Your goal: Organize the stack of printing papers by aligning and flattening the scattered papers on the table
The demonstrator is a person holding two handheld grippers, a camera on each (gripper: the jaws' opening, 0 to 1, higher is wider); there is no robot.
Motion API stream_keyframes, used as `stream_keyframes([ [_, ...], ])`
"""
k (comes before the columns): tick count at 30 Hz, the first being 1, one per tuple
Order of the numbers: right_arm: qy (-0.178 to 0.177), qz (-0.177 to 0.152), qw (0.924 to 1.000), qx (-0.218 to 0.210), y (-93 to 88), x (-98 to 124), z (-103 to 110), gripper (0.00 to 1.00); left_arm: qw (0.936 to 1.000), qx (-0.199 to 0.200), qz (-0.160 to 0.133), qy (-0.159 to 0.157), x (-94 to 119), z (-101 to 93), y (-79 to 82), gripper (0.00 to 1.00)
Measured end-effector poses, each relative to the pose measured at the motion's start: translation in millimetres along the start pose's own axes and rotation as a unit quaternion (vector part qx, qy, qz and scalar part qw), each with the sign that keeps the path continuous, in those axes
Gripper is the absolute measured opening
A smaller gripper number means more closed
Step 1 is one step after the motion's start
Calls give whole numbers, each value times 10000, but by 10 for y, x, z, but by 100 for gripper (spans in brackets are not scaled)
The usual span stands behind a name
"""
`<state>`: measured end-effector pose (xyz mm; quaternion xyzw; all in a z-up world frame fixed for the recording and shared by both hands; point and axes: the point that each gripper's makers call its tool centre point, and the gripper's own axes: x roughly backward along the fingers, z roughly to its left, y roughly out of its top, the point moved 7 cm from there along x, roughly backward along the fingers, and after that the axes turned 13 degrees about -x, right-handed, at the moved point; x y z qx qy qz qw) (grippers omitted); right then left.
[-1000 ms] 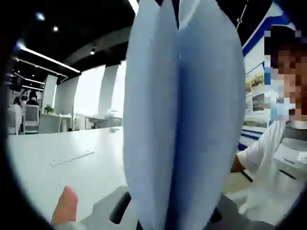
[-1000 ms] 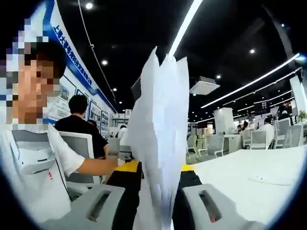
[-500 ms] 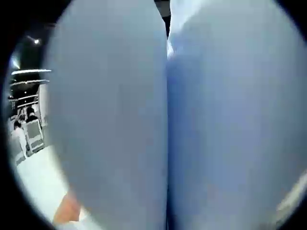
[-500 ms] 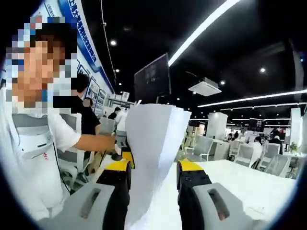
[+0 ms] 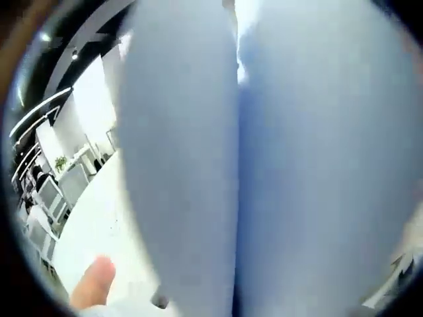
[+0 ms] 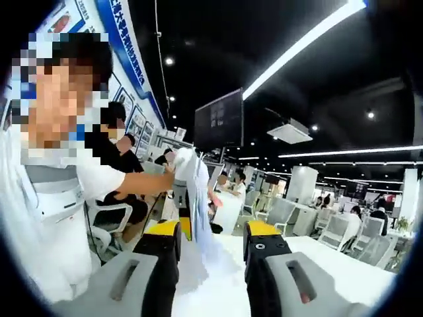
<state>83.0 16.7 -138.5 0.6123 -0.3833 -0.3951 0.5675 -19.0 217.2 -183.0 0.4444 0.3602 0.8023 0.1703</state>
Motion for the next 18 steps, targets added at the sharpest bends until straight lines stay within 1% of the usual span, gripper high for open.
stream_keyframes([
  [1, 59, 73, 9999, -62, -12, -21, 8, 33, 10000, -14, 38, -43, -9, 7, 8, 5],
  [2, 144, 279, 9994, -141, -51, -68, 20, 33, 9999, -6, 99, -112, -34, 18, 23, 5],
  [3, 149, 286, 9994, -156, -53, -81, 18, 33, 9999, -3, 110, -108, -41, 23, 26, 5],
  [5, 296, 294, 9988, -272, -97, -207, -2, 33, 9995, 42, 208, -251, -83, 36, 23, 5],
  [6, 302, 283, 9987, -306, -120, -258, -25, 33, 9994, 56, 231, -232, -110, 50, 25, 5],
  [9, 362, 502, 9975, -351, -216, -377, -76, 33, 9988, 61, 297, -377, -173, 34, 22, 5],
  [11, 501, 652, 9950, -569, -265, -428, -70, 32, 9985, 52, 356, -410, -199, 31, 34, 5],
  [13, 604, 893, 9927, -540, -303, -445, -57, 23, 9982, -8, 416, -441, -211, 38, 47, 5],
  [15, 693, 1048, 9907, -520, -313, -448, -28, 12, 9977, 21, 460, -490, -232, 35, 57, 5],
  [16, 883, 1067, 9887, -573, -312, -441, 26, 4, 9973, -2, 520, -527, -239, 26, 56, 6],
  [17, 831, 1088, 9884, -663, -310, -444, 29, 0, 9972, -15, 508, -553, -243, 25, 60, 6],
  [18, 806, 1080, 9886, -669, -308, -441, 32, 0, 9970, -10, 532, -567, -252, 20, 57, 6],
])
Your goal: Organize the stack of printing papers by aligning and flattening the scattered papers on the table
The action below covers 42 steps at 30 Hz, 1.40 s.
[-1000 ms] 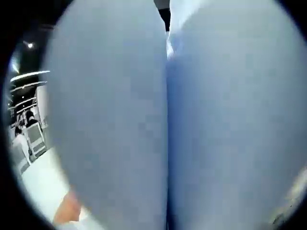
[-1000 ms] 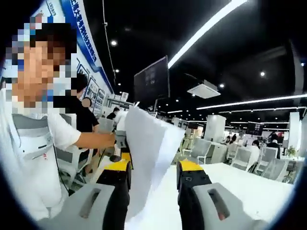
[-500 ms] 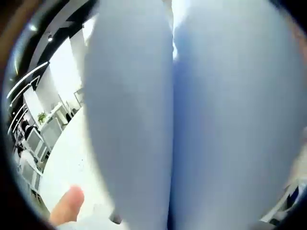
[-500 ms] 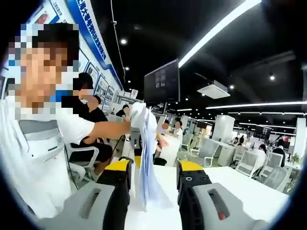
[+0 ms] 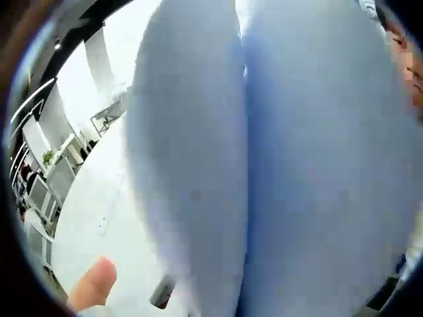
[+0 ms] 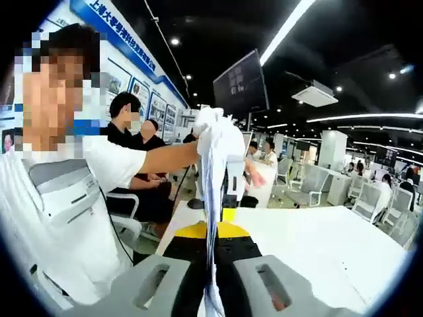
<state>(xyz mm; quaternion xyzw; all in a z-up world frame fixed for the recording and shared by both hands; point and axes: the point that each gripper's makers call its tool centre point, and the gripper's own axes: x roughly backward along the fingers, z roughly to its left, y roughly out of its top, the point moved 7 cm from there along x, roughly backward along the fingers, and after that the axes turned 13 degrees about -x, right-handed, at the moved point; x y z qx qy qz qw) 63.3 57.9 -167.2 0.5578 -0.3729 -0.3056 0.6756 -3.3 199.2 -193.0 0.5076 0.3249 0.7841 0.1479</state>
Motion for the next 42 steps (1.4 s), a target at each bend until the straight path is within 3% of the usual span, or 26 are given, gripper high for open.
stream_keyframes([
  [3, -173, -266, 9995, 55, -14, 40, -27, 0, 9996, 212, -161, 17, -4, 4, -17, 6],
  [6, -213, -663, 9970, -347, -23, 107, -64, 0, 9966, 400, -704, 155, 24, 25, -46, 7],
  [7, -180, -840, 9948, -541, -33, 154, -90, 0, 9960, 394, -759, 248, 54, 32, -104, 9],
  [9, -216, -1049, 9918, -700, -34, 185, -126, 0, 9914, 498, -1094, 507, 71, 53, -173, 17],
  [11, -129, -1186, 9902, -730, -78, 193, -124, 0, 9855, 799, -1399, 535, 80, 25, -266, 17],
  [14, -99, -1313, 9889, -687, -135, 182, -124, 0, 9727, 798, -1983, 908, 113, 17, -402, 24],
  [17, -90, -1440, 9871, -700, -223, 224, -144, 0, 9553, 1068, -2487, 1191, 183, -11, -620, 27],
  [21, -93, -1608, 9835, -824, -278, 321, -163, 0, 9354, 1221, -2952, 1513, 296, -43, -843, 30],
  [24, -69, -1784, 9798, -902, -321, 380, -165, 0, 9158, 1271, -3379, 1761, 357, -62, -975, 36],
  [27, -9, -2002, 9746, -1003, -363, 431, -199, 0, 8915, 1428, -3850, 1913, 335, -82, -1105, 41],
  [30, 22, -2168, 9702, -1078, -394, 469, -247, 0, 8775, 1491, -4066, 2058, 215, -92, -1220, 50],
  [34, 87, -2282, 9667, -1154, -421, 441, -256, 0, 8777, 1461, -4079, 2046, 88, -92, -1232, 45],
  [37, 149, -2343, 9650, -1172, -447, 405, -238, 0, 8830, 1495, -3999, 1953, 22, -93, -1219, 35],
  [40, 186, -2360, 9644, -1176, -478, 364, -235, 0, 8841, 1490, -3971, 1960, 9, -79, -1212, 35],
  [42, 215, -2405, 9631, -1187, -478, 360, -236, 0, 8814, 1502, -4025, 1962, 30, -78, -1199, 37],
])
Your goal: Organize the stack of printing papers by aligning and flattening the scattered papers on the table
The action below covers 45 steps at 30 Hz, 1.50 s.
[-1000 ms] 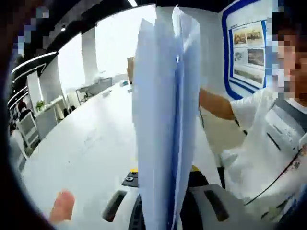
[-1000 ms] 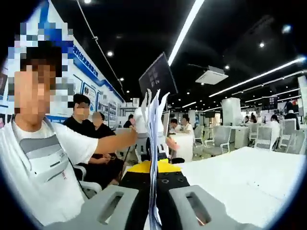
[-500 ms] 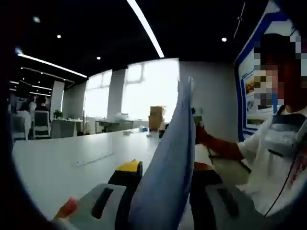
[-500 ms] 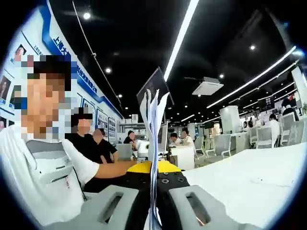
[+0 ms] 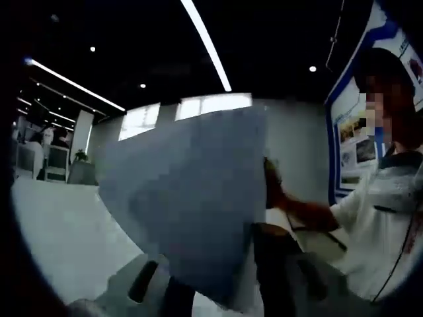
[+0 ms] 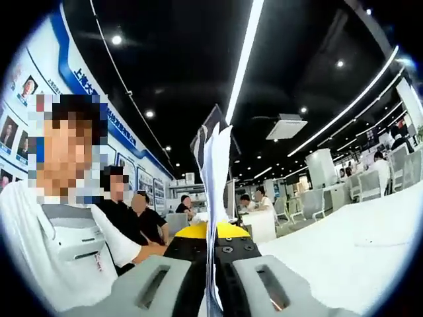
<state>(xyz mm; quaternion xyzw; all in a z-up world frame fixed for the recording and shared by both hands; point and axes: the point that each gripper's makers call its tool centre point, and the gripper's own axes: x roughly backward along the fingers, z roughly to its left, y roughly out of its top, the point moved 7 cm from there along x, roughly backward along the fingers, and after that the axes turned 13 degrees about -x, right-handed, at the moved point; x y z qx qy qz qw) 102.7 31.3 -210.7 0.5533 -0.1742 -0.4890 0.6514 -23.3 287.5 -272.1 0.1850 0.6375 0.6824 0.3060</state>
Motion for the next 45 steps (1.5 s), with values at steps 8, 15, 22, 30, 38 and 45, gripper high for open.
stream_keyframes([
  [8, 279, -20, 9995, 113, 50, -26, 151, 0, 9998, -20, -77, 159, 38, 46, -47, 59],
  [15, 342, -26, 9993, 134, 66, -16, 210, 0, 9963, -140, -777, -336, -67, -208, 72, 51],
  [22, 58, -318, 9994, 127, -21, 92, 46, 0, 9973, -215, -624, -313, -64, -241, 146, 7],
  [30, -337, 146, 9989, 296, -330, 225, -164, 5, 9984, -352, 223, -378, 17, -211, 135, 6],
  [38, -457, 1079, 9863, 1161, -521, 140, -223, 26, 9936, -475, 552, -865, 23, -270, 145, 6],
  [45, -313, 1268, 9871, 931, -533, 116, -247, 0, 9948, -452, 553, -723, -1, -261, 104, 6],
])
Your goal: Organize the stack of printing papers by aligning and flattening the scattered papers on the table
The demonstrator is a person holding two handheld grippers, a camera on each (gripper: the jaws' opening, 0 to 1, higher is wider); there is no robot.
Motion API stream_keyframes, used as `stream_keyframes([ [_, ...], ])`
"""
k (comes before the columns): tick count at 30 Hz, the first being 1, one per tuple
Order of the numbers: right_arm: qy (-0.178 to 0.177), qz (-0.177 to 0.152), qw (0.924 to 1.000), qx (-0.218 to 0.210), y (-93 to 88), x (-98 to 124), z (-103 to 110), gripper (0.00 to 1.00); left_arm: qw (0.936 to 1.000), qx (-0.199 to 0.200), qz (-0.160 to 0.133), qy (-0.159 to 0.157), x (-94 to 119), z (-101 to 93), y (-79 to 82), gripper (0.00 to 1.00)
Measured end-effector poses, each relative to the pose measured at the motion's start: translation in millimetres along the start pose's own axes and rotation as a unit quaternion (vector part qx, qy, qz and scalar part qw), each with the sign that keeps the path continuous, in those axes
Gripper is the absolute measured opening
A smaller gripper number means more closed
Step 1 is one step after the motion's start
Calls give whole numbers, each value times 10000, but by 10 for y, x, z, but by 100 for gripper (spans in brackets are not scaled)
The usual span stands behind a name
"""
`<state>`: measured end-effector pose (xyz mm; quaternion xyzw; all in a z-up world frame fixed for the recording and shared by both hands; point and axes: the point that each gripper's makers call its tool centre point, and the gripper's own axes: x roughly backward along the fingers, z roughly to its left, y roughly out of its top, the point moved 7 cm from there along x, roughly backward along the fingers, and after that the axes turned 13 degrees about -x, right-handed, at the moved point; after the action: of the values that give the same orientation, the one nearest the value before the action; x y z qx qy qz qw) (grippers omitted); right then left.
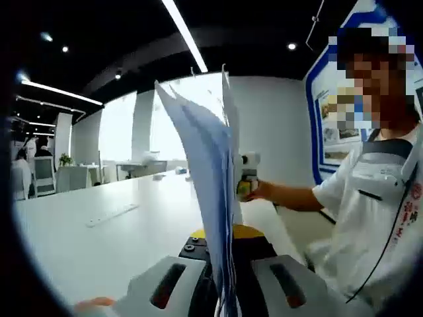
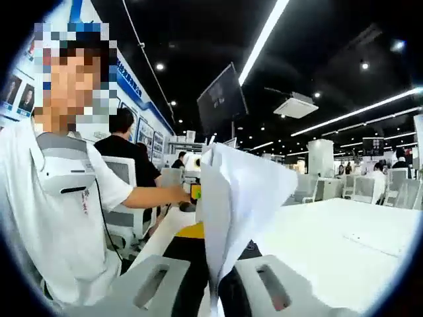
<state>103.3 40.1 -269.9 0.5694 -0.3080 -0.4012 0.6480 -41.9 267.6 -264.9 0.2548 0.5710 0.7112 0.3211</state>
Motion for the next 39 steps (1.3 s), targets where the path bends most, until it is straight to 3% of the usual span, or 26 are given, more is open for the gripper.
stream_keyframes([
  [5, -100, -90, 9997, -224, 139, -8, -51, 0, 9998, -2, -58, 204, -15, 13, -107, 8],
  [7, -175, -343, 9991, -147, 140, -17, -95, 10, 9996, 156, 20, 226, 5, 26, -200, 13],
  [8, -191, -355, 9990, -203, 99, -14, -110, 17, 9994, 248, 0, 246, 6, 23, -236, 18],
  [9, -211, -319, 9989, -289, 36, -13, -133, 17, 9994, 233, 0, 256, 7, 14, -256, 18],
  [12, -276, -110, 9978, -601, -179, 6, -169, 16, 9994, 116, -27, 328, 33, -7, -296, 14],
  [13, -219, -114, 9976, -641, -232, 14, -168, 12, 9992, 95, -47, 374, 47, 1, -304, 12],
  [14, -178, -91, 9977, -645, -253, 19, -157, 1, 9993, 154, -59, 349, 63, 25, -302, 7],
  [22, -139, -141, 9989, -429, -20, -42, -28, 0, 9988, 44, -160, 468, 101, 127, -123, 7],
  [25, -392, -133, 9979, -495, -98, -32, -75, 5, 9990, 250, -69, 370, 104, 102, -201, 10],
  [27, -271, -151, 9982, -505, -187, -81, -30, 0, 9990, 296, 37, 344, 97, 78, -300, 6],
  [28, -200, -308, 9977, -567, -179, -82, -40, 0, 9989, 283, -37, 381, 119, 80, -309, 6],
  [33, -167, -152, 9991, -357, -70, -117, -14, 0, 9989, 200, -64, 417, 128, 110, -228, 6],
  [36, -72, -250, 9990, -375, 6, -107, 1, 0, 9988, 180, -148, 437, 128, 125, -141, 8],
  [38, -44, -334, 9983, -474, -46, -73, -57, 2, 9983, 361, -175, 423, 119, 106, -230, 13],
  [39, -209, -358, 9974, -589, -118, -60, -115, 4, 9980, 448, -173, 406, 118, 97, -279, 12],
])
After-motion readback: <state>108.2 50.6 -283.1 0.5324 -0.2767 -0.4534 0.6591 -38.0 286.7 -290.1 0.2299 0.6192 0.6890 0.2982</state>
